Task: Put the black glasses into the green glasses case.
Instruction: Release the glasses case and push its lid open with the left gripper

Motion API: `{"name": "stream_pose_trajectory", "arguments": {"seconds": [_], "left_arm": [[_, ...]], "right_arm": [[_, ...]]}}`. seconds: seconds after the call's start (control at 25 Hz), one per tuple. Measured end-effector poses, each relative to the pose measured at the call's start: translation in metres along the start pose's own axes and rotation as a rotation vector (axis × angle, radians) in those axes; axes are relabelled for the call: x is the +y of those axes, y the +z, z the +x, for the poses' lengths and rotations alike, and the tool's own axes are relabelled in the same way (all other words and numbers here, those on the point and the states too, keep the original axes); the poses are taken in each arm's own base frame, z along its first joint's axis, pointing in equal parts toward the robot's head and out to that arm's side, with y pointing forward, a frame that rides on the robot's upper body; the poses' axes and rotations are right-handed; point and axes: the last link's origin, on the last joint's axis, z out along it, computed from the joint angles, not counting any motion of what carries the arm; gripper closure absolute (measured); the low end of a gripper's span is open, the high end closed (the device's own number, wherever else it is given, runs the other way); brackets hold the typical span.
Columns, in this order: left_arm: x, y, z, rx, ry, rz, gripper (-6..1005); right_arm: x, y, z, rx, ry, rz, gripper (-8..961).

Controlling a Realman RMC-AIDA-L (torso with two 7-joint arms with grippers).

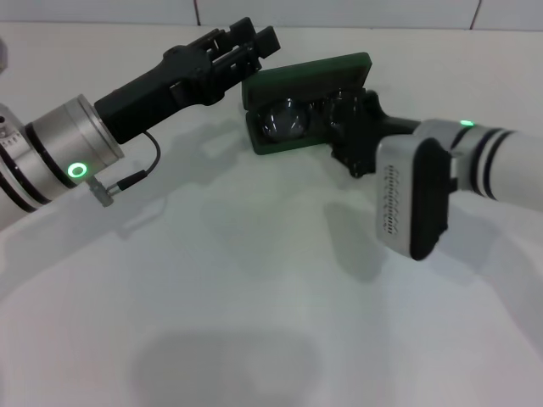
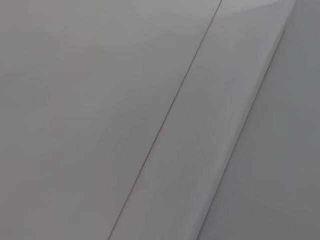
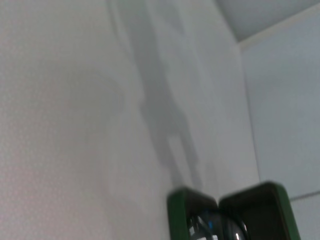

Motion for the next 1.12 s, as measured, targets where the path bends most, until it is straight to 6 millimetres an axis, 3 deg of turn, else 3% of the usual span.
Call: {"name": "stream_pose_trajectory", "arguments": {"seconds": [0.28,0.56,0.8,1.12], "left_arm": [[-0.032,0.01,0.003,-0.088,-0.028,0.177,428],[-0.069,0.056,0.021,-0.307,0.061,0.358,428],[-0.059,0.088,0.032,-0.348,0.155,0.299,429],[-0.057,0.12,0.024,-0.501,0.278,0.335,429]], "right_arm": [[0.012,-0.028,0.007,-0.175,0.376,0.004,725],[0.033,-0.054,0.026,-0.292,0.789,-0.117,724],[0.039,-0.065,0.044,-0.255,0.912,-0.102,722],[0.042,-0.059,0.036,-0.265,0.901,-0.119,720]]}}
